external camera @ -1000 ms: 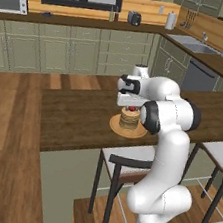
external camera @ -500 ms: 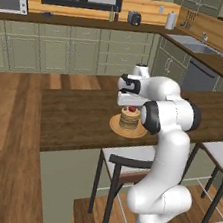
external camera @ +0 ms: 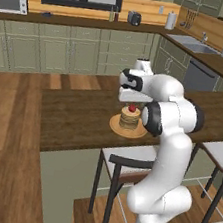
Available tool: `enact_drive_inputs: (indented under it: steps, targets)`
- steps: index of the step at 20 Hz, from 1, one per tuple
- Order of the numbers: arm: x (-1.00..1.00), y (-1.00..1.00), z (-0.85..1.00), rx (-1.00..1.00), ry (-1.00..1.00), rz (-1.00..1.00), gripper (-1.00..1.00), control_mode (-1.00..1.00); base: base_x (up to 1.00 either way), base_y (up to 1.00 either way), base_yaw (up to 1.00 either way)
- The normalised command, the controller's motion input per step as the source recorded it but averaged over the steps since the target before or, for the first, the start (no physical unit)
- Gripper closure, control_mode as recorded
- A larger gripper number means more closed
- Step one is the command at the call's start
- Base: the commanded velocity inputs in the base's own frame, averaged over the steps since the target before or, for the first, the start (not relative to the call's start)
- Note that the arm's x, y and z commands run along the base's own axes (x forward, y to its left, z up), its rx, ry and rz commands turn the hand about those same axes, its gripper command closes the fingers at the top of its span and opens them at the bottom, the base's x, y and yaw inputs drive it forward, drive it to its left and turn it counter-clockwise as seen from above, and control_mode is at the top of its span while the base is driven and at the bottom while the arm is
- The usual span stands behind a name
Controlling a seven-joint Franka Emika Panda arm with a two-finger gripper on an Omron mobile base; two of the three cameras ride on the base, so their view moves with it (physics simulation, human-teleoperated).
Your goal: Take the strawberry from the fridge and place it on top of the pancake, located on the dining counter.
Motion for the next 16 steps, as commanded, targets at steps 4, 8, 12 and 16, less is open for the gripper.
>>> enact_drive_inputs:
  steps: [4, 8, 12, 16]
  targets:
    - [-1.0, 0.0, 0.28, 0.0, -0.13, -0.05, -1.0, -1.0, 0.0, 0.0, 0.0]
    - [-1.0, 0.01, 0.27, 0.0, -0.19, -0.05, -1.0, -1.0, 0.0, 0.0, 0.0]
    - [-1.0, 0.34, 0.58, 0.0, -0.3, -0.04, -1.0, -1.0, 0.0, 0.0, 0.0]
    - [-1.0, 0.82, 0.69, -0.03, -0.24, 0.0, -1.0, -1.0, 0.0, 0.0, 0.0]
